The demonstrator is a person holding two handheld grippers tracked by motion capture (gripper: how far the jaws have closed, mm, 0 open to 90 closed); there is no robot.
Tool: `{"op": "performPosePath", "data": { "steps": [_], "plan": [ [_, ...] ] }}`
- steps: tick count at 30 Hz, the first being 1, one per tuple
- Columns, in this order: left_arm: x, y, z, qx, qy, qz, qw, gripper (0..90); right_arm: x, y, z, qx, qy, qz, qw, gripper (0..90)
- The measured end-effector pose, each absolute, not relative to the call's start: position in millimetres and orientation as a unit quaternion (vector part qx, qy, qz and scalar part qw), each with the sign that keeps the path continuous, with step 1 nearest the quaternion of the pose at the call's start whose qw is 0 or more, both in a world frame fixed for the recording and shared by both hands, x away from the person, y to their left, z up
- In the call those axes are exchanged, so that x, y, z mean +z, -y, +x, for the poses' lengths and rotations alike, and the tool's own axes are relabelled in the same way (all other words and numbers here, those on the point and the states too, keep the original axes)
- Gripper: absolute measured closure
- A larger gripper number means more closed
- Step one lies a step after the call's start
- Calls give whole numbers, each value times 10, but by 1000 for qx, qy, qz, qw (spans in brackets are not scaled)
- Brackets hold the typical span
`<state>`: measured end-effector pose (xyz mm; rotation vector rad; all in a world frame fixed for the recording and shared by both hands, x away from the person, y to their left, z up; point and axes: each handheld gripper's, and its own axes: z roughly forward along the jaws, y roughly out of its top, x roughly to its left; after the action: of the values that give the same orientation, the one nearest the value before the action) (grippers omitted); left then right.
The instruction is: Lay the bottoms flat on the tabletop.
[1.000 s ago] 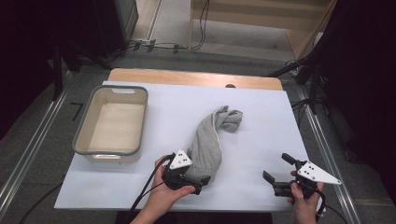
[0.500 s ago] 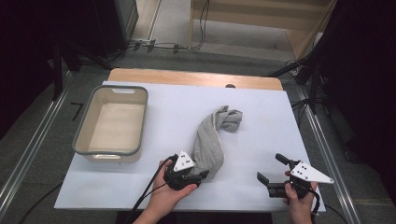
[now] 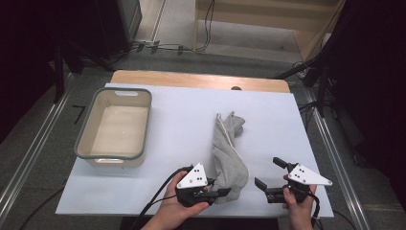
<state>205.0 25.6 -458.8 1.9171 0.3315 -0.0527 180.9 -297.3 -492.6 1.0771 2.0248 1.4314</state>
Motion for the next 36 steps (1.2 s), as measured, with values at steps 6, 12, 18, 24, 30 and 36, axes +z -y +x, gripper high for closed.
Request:
{"op": "performPosePath", "data": {
  "steps": [6, 12, 18, 24, 30, 36],
  "plan": [
    [-4587, -508, 2319, 1, -207, 808, 552, 701, -4904, 2856, 1929, 510, -733, 397, 210, 4],
    [-4759, -775, 2553, 23, -313, 797, 516, 693, -4941, 2606, 2133, 484, -755, 397, 193, 38],
    [-4850, -832, 2569, 51, -343, 806, 479, 648, -4981, 2424, 2529, 483, -751, 414, 180, 155],
    [-4893, -898, 2593, 37, -349, 807, 476, 634, -5010, 2187, 2953, 459, -758, 436, 157, 206],
    [-4872, -881, 2577, 37, -345, 804, 483, 636, -5074, 1939, 3156, 418, -786, 432, 144, 423],
    [-4726, -799, 2590, 36, -319, 808, 494, 690, -5084, 2026, 3049, 439, -790, 414, 108, 827]
  ]
}}
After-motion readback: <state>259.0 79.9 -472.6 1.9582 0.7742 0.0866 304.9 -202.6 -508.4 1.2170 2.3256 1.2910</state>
